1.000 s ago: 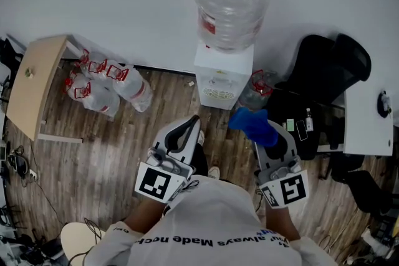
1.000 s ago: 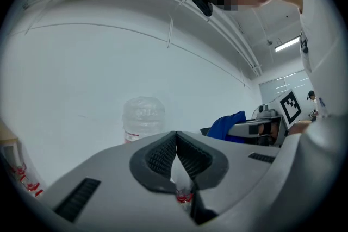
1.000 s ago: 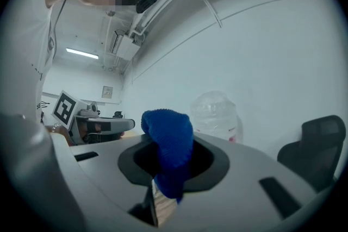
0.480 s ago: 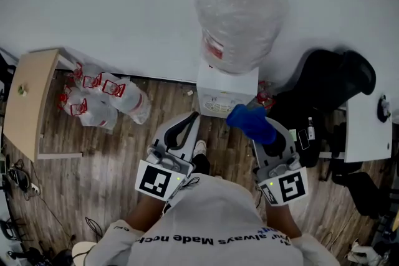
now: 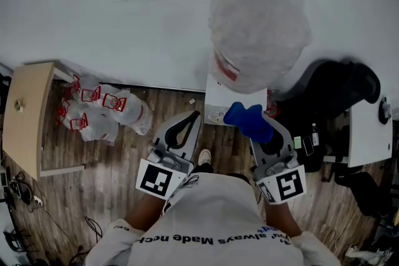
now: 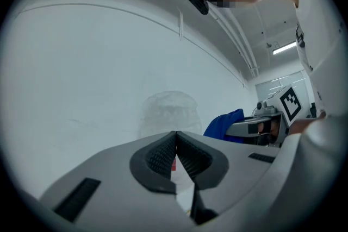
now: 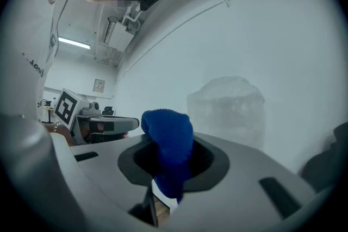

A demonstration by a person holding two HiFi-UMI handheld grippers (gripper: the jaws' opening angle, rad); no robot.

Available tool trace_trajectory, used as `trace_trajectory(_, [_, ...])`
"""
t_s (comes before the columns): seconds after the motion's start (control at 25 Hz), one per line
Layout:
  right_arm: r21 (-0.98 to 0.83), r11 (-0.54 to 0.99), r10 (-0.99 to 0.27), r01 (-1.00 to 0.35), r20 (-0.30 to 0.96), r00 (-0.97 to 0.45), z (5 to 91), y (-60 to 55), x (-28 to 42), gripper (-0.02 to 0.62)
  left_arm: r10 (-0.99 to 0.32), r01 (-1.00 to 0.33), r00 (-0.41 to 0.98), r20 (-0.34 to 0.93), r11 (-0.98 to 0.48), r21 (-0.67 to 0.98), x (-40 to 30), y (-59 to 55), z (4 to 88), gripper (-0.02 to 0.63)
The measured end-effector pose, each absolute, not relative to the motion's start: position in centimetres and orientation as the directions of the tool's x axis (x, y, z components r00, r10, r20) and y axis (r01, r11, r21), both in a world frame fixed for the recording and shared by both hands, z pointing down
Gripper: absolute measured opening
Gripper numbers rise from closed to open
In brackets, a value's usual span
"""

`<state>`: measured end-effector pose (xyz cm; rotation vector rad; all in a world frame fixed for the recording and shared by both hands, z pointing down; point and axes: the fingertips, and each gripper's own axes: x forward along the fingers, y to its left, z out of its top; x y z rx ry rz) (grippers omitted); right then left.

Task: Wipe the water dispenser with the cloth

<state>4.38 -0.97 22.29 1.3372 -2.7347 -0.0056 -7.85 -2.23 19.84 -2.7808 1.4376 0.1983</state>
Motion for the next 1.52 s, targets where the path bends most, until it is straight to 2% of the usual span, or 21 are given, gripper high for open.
trace_trajectory(0.68, [0.132,0.565,-0.825,-0.814,0.114,-0.554,28.1,-7.6,0.6,0.086,-0.798,-0.796,0.601,-0.033,-0.602,0.057,-9.1,-7.6,25.4,0.018])
trace_trajectory(1.52, [0.248,0.51,-0.839,-0.824,0.357,-0.411,45.3,-17.0,-3.9,0.084,-0.797,-0.798,0.603,0.048,-0.601,0.04,-9.1,-11.5,32.6,0.018])
